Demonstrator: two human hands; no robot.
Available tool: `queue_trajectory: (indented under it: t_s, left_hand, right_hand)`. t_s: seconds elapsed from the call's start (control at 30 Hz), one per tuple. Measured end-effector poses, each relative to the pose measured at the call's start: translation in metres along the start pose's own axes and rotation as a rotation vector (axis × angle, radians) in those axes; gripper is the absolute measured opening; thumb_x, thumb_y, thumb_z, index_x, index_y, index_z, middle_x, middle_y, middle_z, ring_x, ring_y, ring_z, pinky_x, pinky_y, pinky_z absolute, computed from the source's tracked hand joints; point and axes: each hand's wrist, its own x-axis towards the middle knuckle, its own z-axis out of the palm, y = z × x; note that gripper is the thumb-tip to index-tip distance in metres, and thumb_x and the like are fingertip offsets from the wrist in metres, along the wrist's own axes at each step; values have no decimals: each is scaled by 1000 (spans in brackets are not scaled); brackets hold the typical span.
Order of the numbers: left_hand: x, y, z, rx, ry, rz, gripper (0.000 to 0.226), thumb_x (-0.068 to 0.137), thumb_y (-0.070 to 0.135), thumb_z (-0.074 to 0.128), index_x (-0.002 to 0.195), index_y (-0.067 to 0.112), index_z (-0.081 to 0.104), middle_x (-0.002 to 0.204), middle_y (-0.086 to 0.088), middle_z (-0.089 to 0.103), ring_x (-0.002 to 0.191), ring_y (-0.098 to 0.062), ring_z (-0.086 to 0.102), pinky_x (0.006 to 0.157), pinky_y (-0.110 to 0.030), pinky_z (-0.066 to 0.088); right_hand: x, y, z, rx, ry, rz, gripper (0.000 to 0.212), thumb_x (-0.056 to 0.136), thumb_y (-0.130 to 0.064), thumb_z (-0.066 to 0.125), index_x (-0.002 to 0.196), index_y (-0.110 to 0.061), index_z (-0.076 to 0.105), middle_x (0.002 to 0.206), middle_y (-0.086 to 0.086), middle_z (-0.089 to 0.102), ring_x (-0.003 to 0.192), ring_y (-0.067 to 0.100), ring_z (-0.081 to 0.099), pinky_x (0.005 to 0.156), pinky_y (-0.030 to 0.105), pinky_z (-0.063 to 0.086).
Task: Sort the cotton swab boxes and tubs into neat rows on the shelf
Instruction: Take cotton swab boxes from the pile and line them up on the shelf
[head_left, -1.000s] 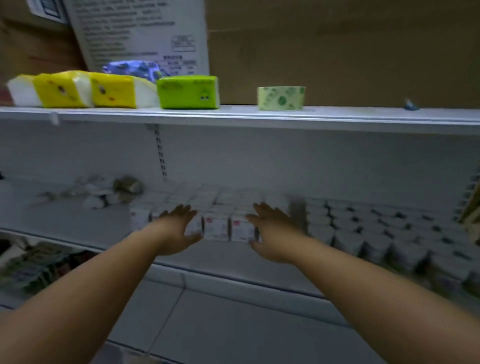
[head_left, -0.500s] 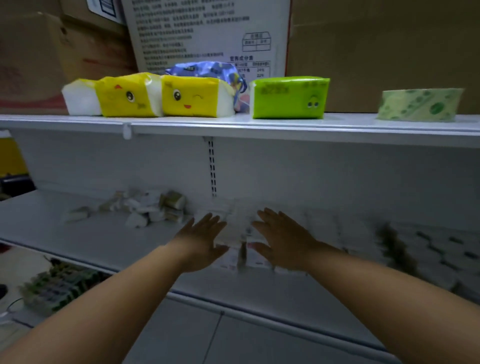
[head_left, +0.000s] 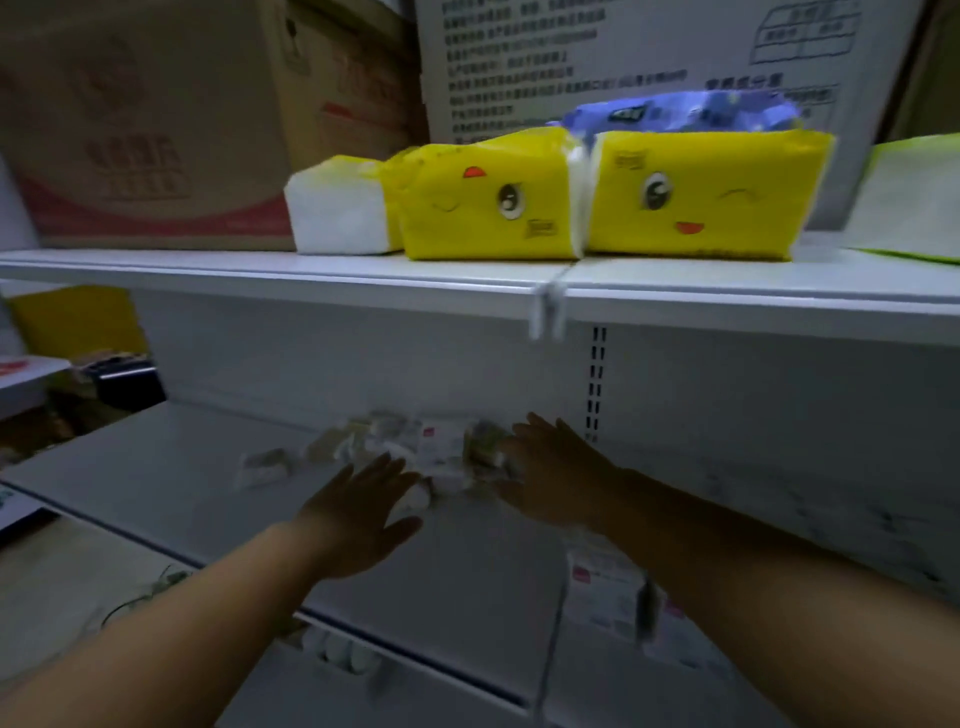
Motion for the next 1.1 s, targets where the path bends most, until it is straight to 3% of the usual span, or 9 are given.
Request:
queue_trajectory:
  t_s: [0.13, 0.33, 0.47, 0.6, 0.8, 0.93, 1.1]
  left_hand:
    - [7, -61, 8, -48, 33, 22, 63, 96, 58, 24, 151, 32, 6, 159, 7, -2, 146, -12, -2, 116, -29, 3]
    - [-6, -155, 28, -112, -21, 125, 63, 94, 60, 28, 149, 31, 17, 159, 5, 11, 144, -16, 13, 116, -33, 15]
    - [-13, -210, 48, -165, -34, 140, 61, 95, 56, 33, 148, 26, 23, 156, 3, 21, 141, -18, 23, 114, -31, 22]
    - [-13, -250, 65, -241, -12, 158, 60, 95, 54, 38, 147, 27, 26, 155, 4, 23, 139, -16, 25, 112, -29, 24]
    - [13, -288, 81, -389, 85, 118, 67, 93, 47, 48, 149, 29, 17, 155, 4, 22, 139, -15, 24, 109, -25, 22]
    - [38, -303, 88, -578, 138, 55, 76, 89, 37, 58, 149, 28, 14, 153, 5, 24, 138, -14, 23, 108, -24, 20]
    - [72, -326, 96, -617, 142, 90, 86, 82, 42, 66, 149, 26, 15, 153, 6, 24, 138, -11, 22, 104, -19, 17]
  right_hand:
    - [24, -37, 12, 66, 85, 63, 54, 93, -46, 47, 136, -13, 42, 140, 10, 39, 132, 30, 31, 106, 39, 24]
    - [52, -122, 38, 21, 120, 127, 60, 95, -45, 44, 147, -20, 28, 159, 7, 11, 145, 23, 9, 116, 32, 11]
    - [71, -171, 58, 45, -27, 215, 62, 96, -50, 36, 150, -26, 16, 160, -1, -1, 146, 17, -2, 115, 29, 3]
    - [92, -200, 72, 53, -107, 254, 62, 96, -51, 36, 150, -28, 15, 159, -2, -2, 146, 18, -4, 116, 32, 4]
    - [142, -216, 99, 107, -84, 262, 59, 96, -46, 40, 148, -24, 21, 159, -1, 6, 145, 16, 5, 115, 30, 12]
    - [190, -217, 126, 152, 14, 266, 56, 95, -40, 45, 145, -24, 29, 158, 1, 12, 144, 18, 13, 113, 30, 19]
    - [251, -216, 145, 211, 163, 295, 58, 89, -27, 54, 143, -24, 35, 157, 3, 16, 139, 23, 27, 107, 27, 28]
